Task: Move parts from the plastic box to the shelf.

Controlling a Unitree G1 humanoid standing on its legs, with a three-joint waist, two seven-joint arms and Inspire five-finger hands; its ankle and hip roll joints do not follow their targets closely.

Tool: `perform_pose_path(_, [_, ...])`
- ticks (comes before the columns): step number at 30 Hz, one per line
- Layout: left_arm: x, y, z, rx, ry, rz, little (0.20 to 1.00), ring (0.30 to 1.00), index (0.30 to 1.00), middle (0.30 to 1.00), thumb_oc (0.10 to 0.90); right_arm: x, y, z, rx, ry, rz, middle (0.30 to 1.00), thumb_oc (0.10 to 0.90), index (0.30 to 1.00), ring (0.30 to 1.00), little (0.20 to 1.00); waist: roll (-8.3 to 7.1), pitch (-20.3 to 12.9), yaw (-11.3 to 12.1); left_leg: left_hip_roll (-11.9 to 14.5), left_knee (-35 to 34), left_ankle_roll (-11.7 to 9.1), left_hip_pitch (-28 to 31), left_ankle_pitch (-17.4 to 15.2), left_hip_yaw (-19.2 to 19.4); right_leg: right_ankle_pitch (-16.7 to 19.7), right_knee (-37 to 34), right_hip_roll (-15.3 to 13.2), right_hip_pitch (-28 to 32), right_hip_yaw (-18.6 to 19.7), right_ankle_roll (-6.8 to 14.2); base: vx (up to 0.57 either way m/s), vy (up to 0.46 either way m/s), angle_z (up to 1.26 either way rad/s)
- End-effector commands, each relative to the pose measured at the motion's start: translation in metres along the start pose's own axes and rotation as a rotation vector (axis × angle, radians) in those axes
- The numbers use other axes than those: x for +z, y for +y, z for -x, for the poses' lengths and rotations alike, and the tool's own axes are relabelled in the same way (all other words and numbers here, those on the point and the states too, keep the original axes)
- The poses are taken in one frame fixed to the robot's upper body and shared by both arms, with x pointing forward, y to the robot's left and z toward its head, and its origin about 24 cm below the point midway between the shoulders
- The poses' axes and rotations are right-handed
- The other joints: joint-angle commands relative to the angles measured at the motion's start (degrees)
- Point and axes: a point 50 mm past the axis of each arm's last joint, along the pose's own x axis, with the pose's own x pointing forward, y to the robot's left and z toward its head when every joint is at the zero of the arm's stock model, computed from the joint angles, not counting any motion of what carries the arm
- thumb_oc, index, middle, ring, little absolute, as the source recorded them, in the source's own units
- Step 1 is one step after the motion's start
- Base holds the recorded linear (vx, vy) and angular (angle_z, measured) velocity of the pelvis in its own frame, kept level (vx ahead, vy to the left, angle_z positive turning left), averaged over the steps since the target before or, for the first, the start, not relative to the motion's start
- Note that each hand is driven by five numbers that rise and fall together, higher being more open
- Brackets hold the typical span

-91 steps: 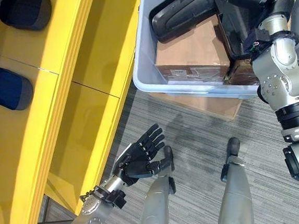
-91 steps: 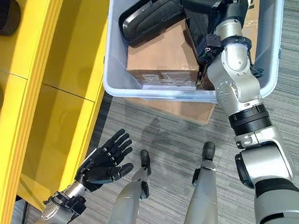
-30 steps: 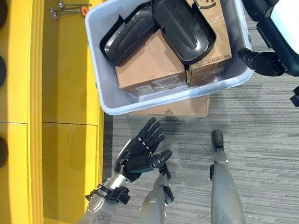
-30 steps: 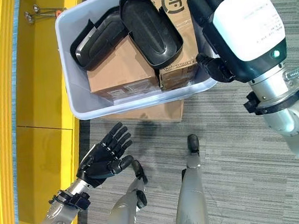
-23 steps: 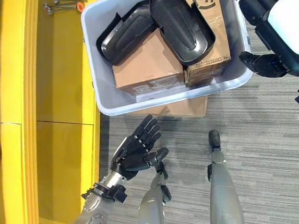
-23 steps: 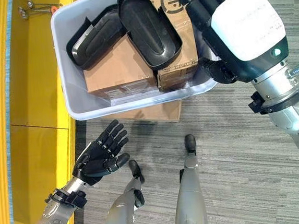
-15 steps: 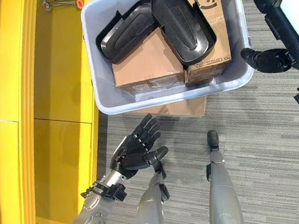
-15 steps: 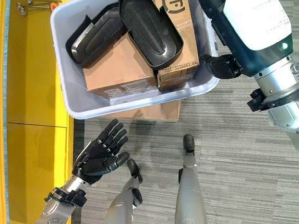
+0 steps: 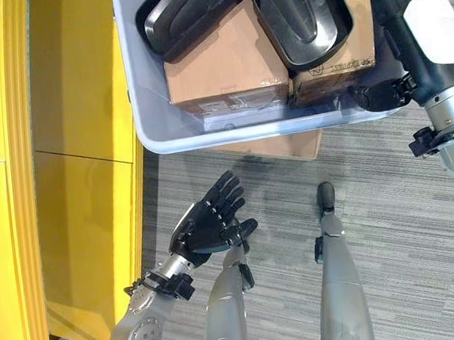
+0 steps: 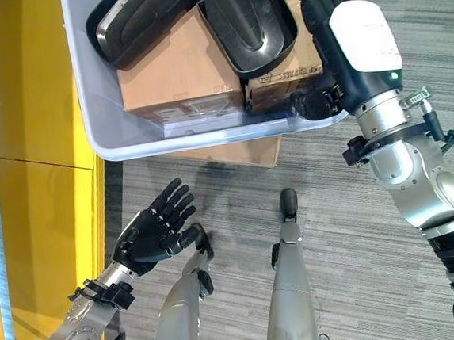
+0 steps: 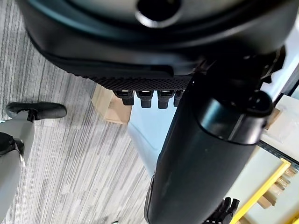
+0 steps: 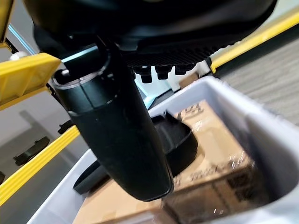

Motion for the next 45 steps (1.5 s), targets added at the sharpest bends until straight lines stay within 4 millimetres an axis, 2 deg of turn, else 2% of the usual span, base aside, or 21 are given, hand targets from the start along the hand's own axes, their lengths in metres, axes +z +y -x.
perform_pose_path(1, [0.016, -0.011, 0.008, -0.081, -0.072, -0.067, 1.000, 1.000, 1.000, 1.000, 0.900, 0.041, -0.051, -0.027, -0.197, -0.227, 0.090, 1.000, 0.900, 1.000, 1.000, 1.000, 0.73, -0.11, -0.44, -0.19, 7.94, 1.77, -3.64, -7.48, -2.70, -12.29, 4.98, 3.44, 1.18, -2.73, -3.91, 0.00, 0.014, 0.04])
perform_pose_path(4, [0.014, -0.010, 0.010, -0.081, -0.067, -0.061, 1.000, 1.000, 1.000, 1.000, 0.900, 0.041, -0.045, -0.029, -0.181, -0.226, 0.120, 1.000, 0.900, 1.000, 1.000, 1.000, 0.94, -0.11, -0.26, -0.41, 8.51, 1.46, -3.13, -8.83, -3.12, -13.75, 5.60, 3.33, 1.73, -2.57, -3.59, 0.03, 0.017, 0.03])
perform_pose_path(6, [0.017, -0.011, 0.007, -0.090, -0.078, -0.071, 1.000, 1.000, 1.000, 1.000, 0.900, 0.043, -0.047, -0.030, -0.191, -0.239, 0.151, 1.000, 0.900, 1.000, 1.000, 1.000, 0.91, -0.11, -0.13, -0.39, 8.42, 1.79, -4.87, -7.53, -2.70, -12.30, 5.19, 3.32, 0.13, -2.87, -3.99, 0.00, 0.007, 0.02])
perform_pose_path(7, [0.015, -0.012, 0.009, -0.088, -0.069, -0.063, 1.000, 1.000, 1.000, 1.000, 0.900, 0.043, -0.045, -0.030, -0.188, -0.253, 0.218, 1.000, 0.900, 1.000, 1.000, 1.000, 1.10, -0.11, 0.03, -0.47, 8.56, 1.43, -3.77, -8.68, -3.15, -13.66, 5.60, 3.28, 1.15, -2.56, -3.61, -0.01, 0.017, 0.06])
perform_pose_path(9, [0.015, -0.012, 0.010, -0.090, -0.070, -0.063, 1.000, 1.000, 1.000, 1.000, 0.900, 0.046, -0.046, -0.033, -0.208, -0.278, 0.292, 1.000, 0.900, 1.000, 1.000, 1.000, 1.26, -0.11, 0.29, -0.50, 8.67, 1.44, -4.15, -8.66, -3.17, -13.66, 5.66, 3.22, 0.87, -2.63, -3.63, -0.01, 0.013, 0.04])
perform_pose_path(10, [0.018, -0.012, 0.007, -0.095, -0.081, -0.069, 1.000, 1.000, 1.000, 1.000, 0.900, 0.049, -0.051, -0.036, -0.240, -0.299, 0.338, 1.000, 0.900, 1.000, 1.000, 1.000, 1.26, -0.11, 0.44, -0.44, 8.61, 1.76, -5.88, -7.33, -2.77, -12.24, 5.33, 3.26, -0.69, -2.92, -4.05, -0.01, -0.001, 0.05])
perform_pose_path(11, [0.016, -0.012, 0.009, -0.093, -0.069, -0.062, 1.000, 1.000, 1.000, 1.000, 0.900, 0.049, -0.049, -0.036, -0.238, -0.303, 0.351, 1.000, 0.900, 1.000, 1.000, 1.000, 1.27, -0.11, 0.58, -0.48, 8.82, 1.41, -4.59, -8.60, -3.28, -13.65, 5.70, 3.19, 0.62, -2.70, -3.62, -0.07, -0.011, 0.07])
perform_pose_path(12, [0.018, -0.012, 0.007, -0.098, -0.077, -0.070, 1.000, 1.000, 1.000, 1.000, 0.900, 0.052, -0.054, -0.038, -0.270, -0.322, 0.382, 1.000, 0.900, 1.000, 1.000, 1.000, 1.30, -0.11, 0.70, -0.43, 8.55, 1.74, -6.04, -7.32, -2.83, -12.25, 5.26, 3.18, -0.74, -3.06, -3.97, -0.01, -0.003, 0.08])
perform_pose_path(14, [0.019, -0.012, 0.008, -0.101, -0.076, -0.071, 1.000, 1.000, 1.000, 1.000, 0.900, 0.054, -0.057, -0.039, -0.288, -0.339, 0.432, 1.000, 0.900, 1.000, 1.000, 1.000, 1.35, -0.11, 0.99, -0.49, 8.69, 1.66, -6.41, -7.18, -2.96, -12.21, 5.24, 3.14, -0.86, -3.14, -4.02, -0.01, -0.003, 0.05])
perform_pose_path(15, [0.016, -0.012, 0.011, -0.098, -0.064, -0.066, 1.000, 1.000, 1.000, 1.000, 0.900, 0.054, -0.055, -0.039, -0.280, -0.352, 0.463, 1.000, 0.900, 1.000, 1.000, 1.000, 1.40, -0.11, 1.16, -0.61, 9.03, 1.29, -5.20, -8.53, -3.50, -13.70, 5.73, 3.01, 0.39, -3.02, -3.57, 0.00, 0.000, 0.00])
perform_pose_path(16, [0.019, -0.012, 0.009, -0.101, -0.074, -0.072, 1.000, 1.000, 1.000, 1.000, 0.900, 0.056, -0.058, -0.040, -0.290, -0.357, 0.469, 1.000, 0.900, 1.000, 1.000, 1.000, 1.36, -0.11, 1.16, -0.56, 8.86, 1.64, -6.59, -7.27, -3.07, -12.29, 5.35, 3.00, -0.92, -3.33, -3.96, 0.00, 0.000, 0.00])
perform_pose_path(18, [0.020, -0.012, 0.010, -0.103, -0.070, -0.073, 1.000, 1.000, 1.000, 1.000, 0.900, 0.058, -0.060, -0.042, -0.285, -0.366, 0.503, 1.000, 0.900, 1.000, 1.000, 1.000, 1.33, -0.11, 1.43, -0.58, 9.06, 1.55, -6.78, -7.26, -3.22, -12.28, 5.45, 2.90, -0.99, -3.48, -3.91, 0.00, -0.009, 0.01])
perform_pose_path(19, [0.018, -0.012, 0.012, -0.103, -0.059, -0.070, 1.000, 1.000, 1.000, 1.000, 0.900, 0.056, -0.057, -0.042, -0.259, -0.354, 0.501, 1.000, 0.900, 1.000, 1.000, 1.000, 1.30, -0.11, 1.63, -0.52, 9.53, 1.14, -5.67, -8.62, -3.83, -13.75, 6.02, 2.79, 0.15, -3.30, -3.46, 0.00, 0.000, 0.00])
perform_pose_path(20, [0.020, -0.012, 0.012, -0.107, -0.068, -0.076, 1.000, 1.000, 1.000, 1.000, 0.900, 0.055, -0.059, -0.044, -0.255, -0.344, 0.505, 1.000, 0.900, 1.000, 1.000, 1.000, 1.21, -0.11, 1.82, -0.44, 9.62, 1.51, -7.29, -7.42, -3.47, -12.45, 5.78, 2.72, -1.26, -3.71, -3.96, 0.07, -0.013, 0.01])
perform_pose_path(21, [0.018, -0.012, 0.013, -0.104, -0.058, -0.070, 1.000, 1.000, 1.000, 1.000, 0.900, 0.053, -0.056, -0.044, -0.242, -0.336, 0.499, 1.000, 0.900, 1.000, 1.000, 1.000, 1.28, -0.11, 1.86, -0.47, 9.83, 1.14, -5.95, -8.69, -3.91, -13.88, 6.22, 2.70, 0.02, -3.43, -3.55, -0.05, -0.025, 0.01])
perform_pose_path(22, [0.021, -0.011, 0.013, -0.107, -0.065, -0.076, 1.000, 1.000, 1.000, 1.000, 0.900, 0.051, -0.059, -0.046, -0.244, -0.317, 0.513, 1.000, 0.900, 1.000, 1.000, 1.000, 1.22, -0.11, 2.08, -0.41, 9.77, 1.47, -7.42, -7.42, -3.64, -12.57, 5.98, 2.59, -1.29, -3.90, -3.94, 0.07, -0.010, 0.01])
perform_pose_path(23, [0.018, -0.011, 0.015, -0.104, -0.054, -0.071, 1.000, 1.000, 1.000, 1.000, 0.900, 0.049, -0.056, -0.045, -0.231, -0.311, 0.510, 1.000, 0.900, 1.000, 1.000, 1.000, 1.27, -0.11, 2.09, -0.46, 9.96, 1.12, -6.05, -8.70, -4.06, -14.00, 6.41, 2.61, 0.01, -3.61, -3.54, -0.05, -0.032, 0.00])
perform_pose_path(24, [0.021, -0.010, 0.014, -0.109, -0.060, -0.080, 1.000, 1.000, 1.000, 1.000, 0.900, 0.047, -0.060, -0.047, -0.238, -0.295, 0.515, 1.000, 0.900, 1.000, 1.000, 1.000, 1.16, -0.11, 2.24, -0.38, 9.74, 1.49, -7.45, -7.41, -3.66, -12.60, 6.05, 2.56, -1.31, -4.07, -3.95, 0.07, -0.018, 0.00])
perform_pose_path(25, [0.018, -0.010, 0.016, -0.108, -0.048, -0.076, 1.000, 1.000, 1.000, 1.000, 0.900, 0.043, -0.057, -0.046, -0.225, -0.281, 0.511, 1.000, 0.900, 1.000, 1.000, 1.000, 1.19, -0.11, 2.31, -0.46, 9.90, 1.15, -6.11, -8.68, -4.15, -14.03, 6.55, 2.60, -0.11, -3.81, -3.60, 0.01, -0.040, 0.02])
perform_pose_path(30, [0.017, -0.009, 0.018, -0.121, -0.030, -0.082, 1.000, 1.000, 1.000, 1.000, 0.900, 0.030, -0.057, -0.052, -0.192, -0.215, 0.510, 1.000, 0.900, 1.000, 1.000, 1.000, 1.26, -0.11, 2.87, -0.63, 10.37, 1.18, -6.59, -8.84, -4.61, -14.29, 7.23, 2.46, -0.58, -4.16, -3.67, 0.02, -0.022, 0.04])
perform_pose_path(45, [0.014, -0.008, 0.019, -0.129, -0.018, -0.082, 1.000, 1.000, 1.000, 1.000, 0.900, 0.014, -0.061, -0.062, -0.142, -0.097, 0.490, 1.000, 0.900, 1.000, 1.000, 1.000, 1.87, -0.11, 3.44, -0.77, 10.80, 1.07, -7.87, -8.93, -4.74, -14.77, 8.43, 2.32, -2.30, -4.31, -4.05, 0.00, 0.000, 0.00])
